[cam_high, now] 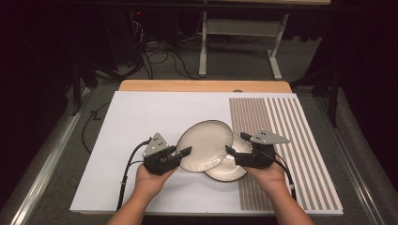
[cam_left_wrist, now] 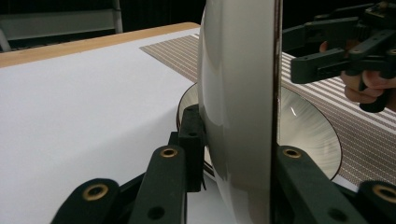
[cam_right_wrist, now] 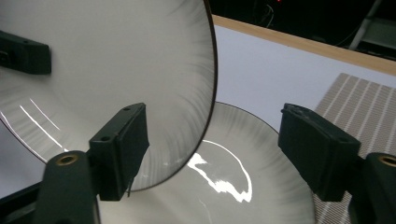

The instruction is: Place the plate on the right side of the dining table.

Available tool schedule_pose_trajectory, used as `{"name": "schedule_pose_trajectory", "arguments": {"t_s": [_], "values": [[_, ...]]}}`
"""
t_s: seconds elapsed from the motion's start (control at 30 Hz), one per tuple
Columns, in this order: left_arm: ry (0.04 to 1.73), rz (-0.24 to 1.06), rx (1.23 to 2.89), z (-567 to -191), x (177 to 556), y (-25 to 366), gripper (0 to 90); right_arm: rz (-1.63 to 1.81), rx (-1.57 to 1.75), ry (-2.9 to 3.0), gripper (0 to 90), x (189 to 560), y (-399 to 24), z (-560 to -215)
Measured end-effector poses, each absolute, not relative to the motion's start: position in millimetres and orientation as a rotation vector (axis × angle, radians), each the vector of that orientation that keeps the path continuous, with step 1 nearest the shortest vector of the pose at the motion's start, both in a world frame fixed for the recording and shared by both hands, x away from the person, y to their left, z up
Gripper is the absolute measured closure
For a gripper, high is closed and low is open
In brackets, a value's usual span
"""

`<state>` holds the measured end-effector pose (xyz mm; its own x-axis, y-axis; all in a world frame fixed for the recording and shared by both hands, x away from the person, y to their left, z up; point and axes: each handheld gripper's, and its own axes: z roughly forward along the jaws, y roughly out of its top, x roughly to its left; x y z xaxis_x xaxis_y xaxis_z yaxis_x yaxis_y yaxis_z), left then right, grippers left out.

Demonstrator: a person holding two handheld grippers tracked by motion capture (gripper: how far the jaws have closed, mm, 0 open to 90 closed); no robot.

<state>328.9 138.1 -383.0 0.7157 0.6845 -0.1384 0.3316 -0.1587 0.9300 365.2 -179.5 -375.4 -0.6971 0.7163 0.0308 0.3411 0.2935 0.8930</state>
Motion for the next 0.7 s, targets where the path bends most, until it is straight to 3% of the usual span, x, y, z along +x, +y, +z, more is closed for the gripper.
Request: {"name": "schedule_pose_trajectory", "arguments": {"t_s": [0.7], "values": [[0.779, 0.376, 1.763, -385.5, 331.2, 137.8, 73.2, 1.474, 1.040, 2.250, 53.0, 381.1, -168.1, -389.1]]}}
